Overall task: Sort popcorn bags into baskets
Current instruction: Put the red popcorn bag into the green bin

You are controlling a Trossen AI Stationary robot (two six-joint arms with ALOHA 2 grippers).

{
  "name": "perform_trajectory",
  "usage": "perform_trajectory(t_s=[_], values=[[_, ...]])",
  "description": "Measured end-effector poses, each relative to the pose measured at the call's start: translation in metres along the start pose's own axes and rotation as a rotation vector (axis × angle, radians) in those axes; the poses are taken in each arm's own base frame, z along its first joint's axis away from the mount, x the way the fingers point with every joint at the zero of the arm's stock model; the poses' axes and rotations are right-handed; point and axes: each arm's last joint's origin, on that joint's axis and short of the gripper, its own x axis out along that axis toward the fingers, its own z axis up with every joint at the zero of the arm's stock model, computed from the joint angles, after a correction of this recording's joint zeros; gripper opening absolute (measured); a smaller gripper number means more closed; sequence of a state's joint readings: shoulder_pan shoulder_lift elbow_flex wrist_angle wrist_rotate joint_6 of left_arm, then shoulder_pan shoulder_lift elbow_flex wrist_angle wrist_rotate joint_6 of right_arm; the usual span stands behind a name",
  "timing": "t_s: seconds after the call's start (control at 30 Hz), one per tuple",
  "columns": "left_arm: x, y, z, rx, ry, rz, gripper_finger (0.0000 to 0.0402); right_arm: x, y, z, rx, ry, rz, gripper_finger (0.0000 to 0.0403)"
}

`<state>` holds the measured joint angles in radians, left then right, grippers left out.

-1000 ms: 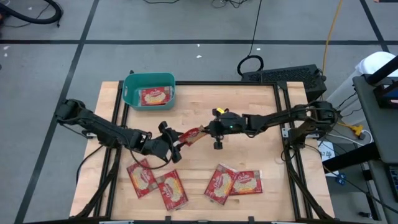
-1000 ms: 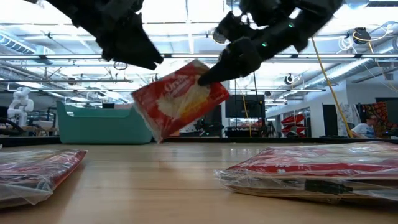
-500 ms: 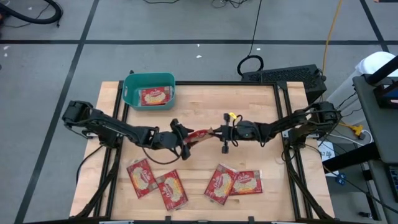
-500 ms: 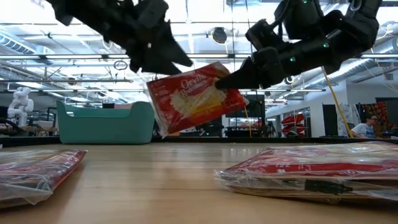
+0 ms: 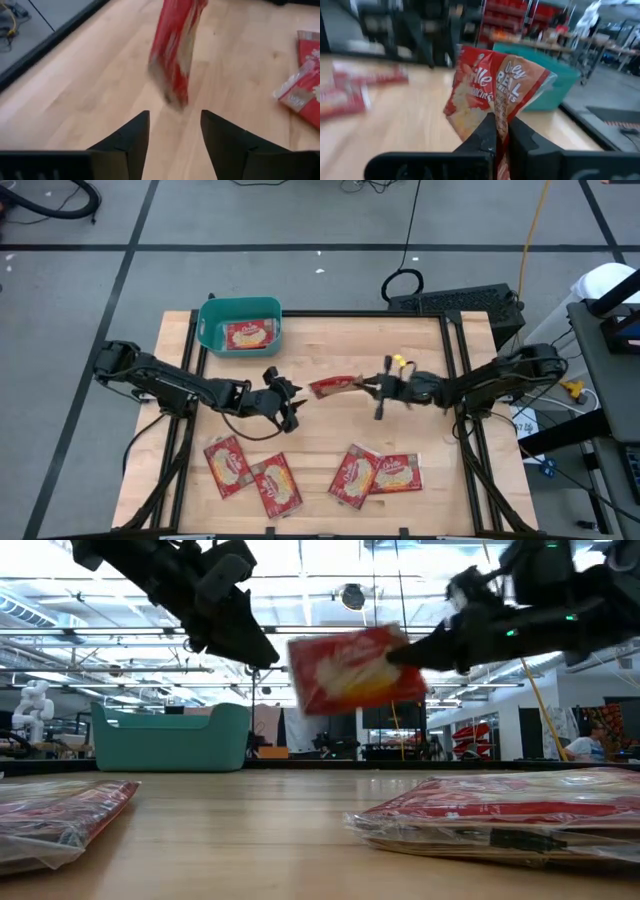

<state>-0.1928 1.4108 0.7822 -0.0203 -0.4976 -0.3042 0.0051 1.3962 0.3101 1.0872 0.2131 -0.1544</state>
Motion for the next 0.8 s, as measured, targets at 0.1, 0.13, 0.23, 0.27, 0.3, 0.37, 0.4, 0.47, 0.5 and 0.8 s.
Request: perform_trajectory(t_s=[0.1,0.13,0.23,0.27,0.3,0.37,0.4,0.47,0.5,0.8], values=[[0.002,-0.003,0.004,0.017,-0.040,-0.026,0.0170,-0.012,-0.004,0.002,0.055,-0.104,-0.014,0.0006],[0.005,-0.005,0.005,0.017,-0.058,-0.039,0.0167,-0.015,-0.004,0.002,0.067,-0.121,-0.016,0.0006],[0.009,-0.007,0.008,0.029,-0.110,-0.058,0.0164,-0.016,-0.004,0.002,0.093,-0.141,-0.010,0.0006],[0.011,-0.009,0.012,0.016,-0.153,-0.066,0.0165,-0.016,-0.003,0.003,0.100,-0.144,-0.007,0.0006],[0.012,-0.010,0.015,0.016,-0.176,-0.068,0.0166,-0.016,-0.002,0.004,0.102,-0.147,-0.004,0.0006],[0.013,-0.009,0.015,0.041,-0.190,-0.065,0.0171,-0.015,0.001,0.006,0.103,-0.155,0.007,0.0006],[0.013,-0.010,0.016,0.042,-0.212,-0.066,0.0173,-0.015,0.001,0.007,0.102,-0.159,0.004,0.0006],[0.015,-0.009,0.020,0.027,-0.246,-0.061,0.0178,-0.016,0.002,0.009,0.106,-0.183,-0.001,0.0006],[0.016,-0.008,0.020,0.024,-0.249,-0.054,0.0180,-0.016,0.002,0.009,0.107,-0.184,0.001,0.0006],[0.008,0.001,0.021,0.009,-0.203,0.006,0.0171,-0.017,0.007,0.010,0.108,-0.185,0.052,0.0006]])
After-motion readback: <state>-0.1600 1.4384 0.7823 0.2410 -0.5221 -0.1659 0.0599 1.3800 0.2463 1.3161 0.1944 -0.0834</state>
